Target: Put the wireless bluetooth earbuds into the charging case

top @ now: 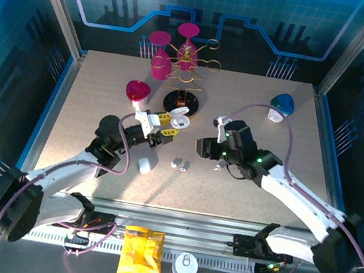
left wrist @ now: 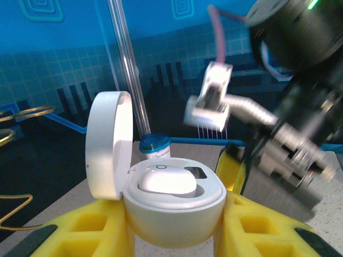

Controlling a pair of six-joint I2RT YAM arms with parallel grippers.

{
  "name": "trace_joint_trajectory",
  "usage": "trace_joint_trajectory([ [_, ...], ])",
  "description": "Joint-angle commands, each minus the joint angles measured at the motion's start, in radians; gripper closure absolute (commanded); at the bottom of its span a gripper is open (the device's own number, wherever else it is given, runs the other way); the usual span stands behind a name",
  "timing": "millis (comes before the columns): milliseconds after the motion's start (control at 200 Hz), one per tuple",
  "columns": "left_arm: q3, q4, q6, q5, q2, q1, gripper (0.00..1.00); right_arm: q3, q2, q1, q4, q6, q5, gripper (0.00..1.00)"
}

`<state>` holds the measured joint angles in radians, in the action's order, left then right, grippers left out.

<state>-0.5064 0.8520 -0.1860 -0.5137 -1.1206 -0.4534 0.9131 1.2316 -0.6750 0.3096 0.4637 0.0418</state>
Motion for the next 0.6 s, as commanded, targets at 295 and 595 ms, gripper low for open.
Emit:
trace_joint_trajectory([
  [295, -0.006, -0.158, -0.033, 0.038, 0.166, 0.004, 0.65, 0.132, 0.419, -0.132, -0.09, 0.09, -0.171, 0.45],
  [595, -0.008, -0.202, -0.039, 0.04, 0.198, 0.002, 0.64, 0.126, 0.571, -0.189, -0.197, 0.279, -0.278, 0.46],
])
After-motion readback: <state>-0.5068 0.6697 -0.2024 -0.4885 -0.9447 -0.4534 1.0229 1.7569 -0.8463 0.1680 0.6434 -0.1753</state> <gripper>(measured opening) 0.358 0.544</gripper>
